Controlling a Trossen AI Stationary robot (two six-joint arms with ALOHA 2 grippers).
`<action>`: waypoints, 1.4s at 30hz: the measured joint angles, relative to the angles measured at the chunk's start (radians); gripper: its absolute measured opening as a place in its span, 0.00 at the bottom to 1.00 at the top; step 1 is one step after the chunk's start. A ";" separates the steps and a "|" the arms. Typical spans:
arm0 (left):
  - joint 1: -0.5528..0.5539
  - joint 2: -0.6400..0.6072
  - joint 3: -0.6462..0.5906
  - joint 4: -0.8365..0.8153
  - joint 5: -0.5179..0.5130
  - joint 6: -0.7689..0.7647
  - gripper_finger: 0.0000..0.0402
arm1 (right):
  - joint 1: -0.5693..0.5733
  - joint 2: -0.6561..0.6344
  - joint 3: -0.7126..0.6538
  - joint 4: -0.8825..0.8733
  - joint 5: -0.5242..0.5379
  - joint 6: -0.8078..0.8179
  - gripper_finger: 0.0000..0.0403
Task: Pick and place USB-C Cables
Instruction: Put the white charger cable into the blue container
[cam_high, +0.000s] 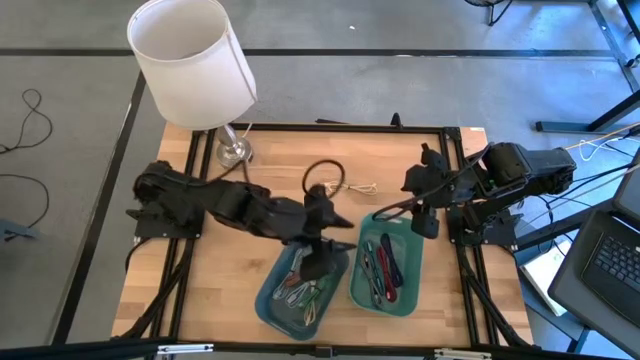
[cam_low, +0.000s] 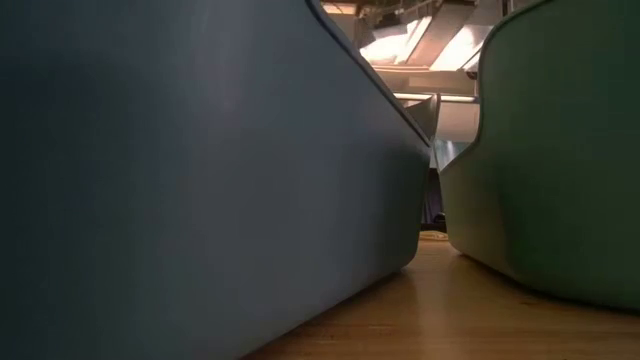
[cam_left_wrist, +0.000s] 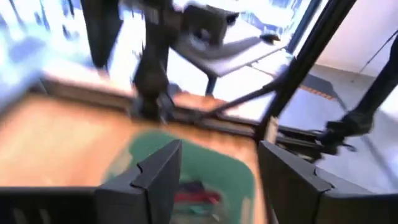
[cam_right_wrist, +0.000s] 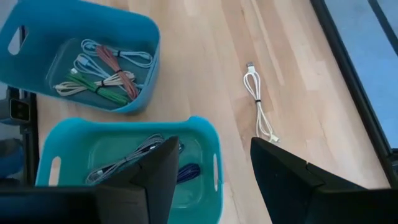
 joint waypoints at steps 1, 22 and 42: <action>0.000 -0.008 0.000 0.019 -0.016 0.050 0.51 | 0.000 0.000 0.000 0.004 0.002 0.004 0.50; -0.011 -0.520 -0.236 -0.147 -0.127 0.289 0.31 | 0.000 0.000 0.000 0.088 0.004 0.109 0.50; -0.092 -1.223 -1.274 0.515 -0.248 0.170 0.28 | -0.039 0.014 0.000 0.232 0.159 0.036 0.50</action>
